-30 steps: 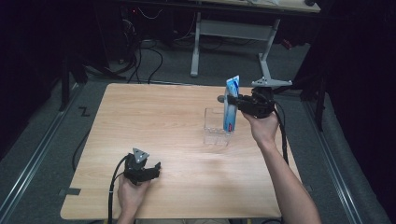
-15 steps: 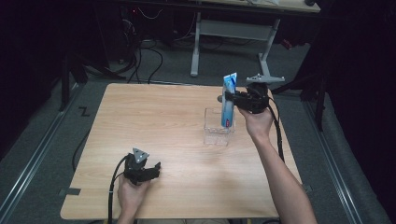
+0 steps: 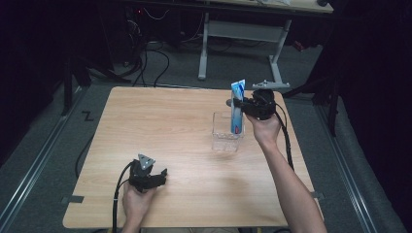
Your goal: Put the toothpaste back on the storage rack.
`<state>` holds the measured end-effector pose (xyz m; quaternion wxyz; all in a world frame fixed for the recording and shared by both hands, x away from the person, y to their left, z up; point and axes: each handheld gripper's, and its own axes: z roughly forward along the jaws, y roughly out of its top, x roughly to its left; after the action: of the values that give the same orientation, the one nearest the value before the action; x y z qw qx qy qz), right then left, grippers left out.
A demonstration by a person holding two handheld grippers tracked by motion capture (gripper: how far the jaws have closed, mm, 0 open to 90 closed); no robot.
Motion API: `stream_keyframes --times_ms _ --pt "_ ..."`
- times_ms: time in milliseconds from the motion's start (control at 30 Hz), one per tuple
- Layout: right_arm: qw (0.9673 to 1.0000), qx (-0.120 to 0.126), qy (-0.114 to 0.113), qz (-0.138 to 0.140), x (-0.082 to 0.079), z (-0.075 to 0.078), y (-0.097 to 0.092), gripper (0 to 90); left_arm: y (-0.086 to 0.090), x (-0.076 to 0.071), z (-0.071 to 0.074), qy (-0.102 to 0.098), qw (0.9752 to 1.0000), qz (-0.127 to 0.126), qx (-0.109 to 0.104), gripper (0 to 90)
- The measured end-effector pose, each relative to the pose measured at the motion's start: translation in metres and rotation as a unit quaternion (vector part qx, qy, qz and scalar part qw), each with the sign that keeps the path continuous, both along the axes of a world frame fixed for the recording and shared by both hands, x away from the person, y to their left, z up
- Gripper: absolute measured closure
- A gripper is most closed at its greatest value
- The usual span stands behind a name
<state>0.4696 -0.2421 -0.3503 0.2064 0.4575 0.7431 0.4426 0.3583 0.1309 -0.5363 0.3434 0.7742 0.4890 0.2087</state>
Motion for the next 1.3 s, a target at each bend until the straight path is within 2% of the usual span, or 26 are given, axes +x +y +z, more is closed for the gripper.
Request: stream_keyframes --times_ms 500,1000,1300 --pt "0.9997 -0.007 0.015 -0.016 0.005 -0.016 -0.005 72.6 0.000 0.000 0.000 0.000 1.0000 0.000 -0.001 22.3" --pt "0.9993 -0.004 0.033 -0.016 0.006 -0.033 -0.006 72.2 0.000 0.000 0.000 -0.001 1.0000 0.000 -0.001 22.3" --pt "0.9990 -0.011 0.043 -0.009 0.006 -0.039 -0.001 72.0 0.000 0.000 0.000 0.000 1.0000 0.000 -0.001 22.3"
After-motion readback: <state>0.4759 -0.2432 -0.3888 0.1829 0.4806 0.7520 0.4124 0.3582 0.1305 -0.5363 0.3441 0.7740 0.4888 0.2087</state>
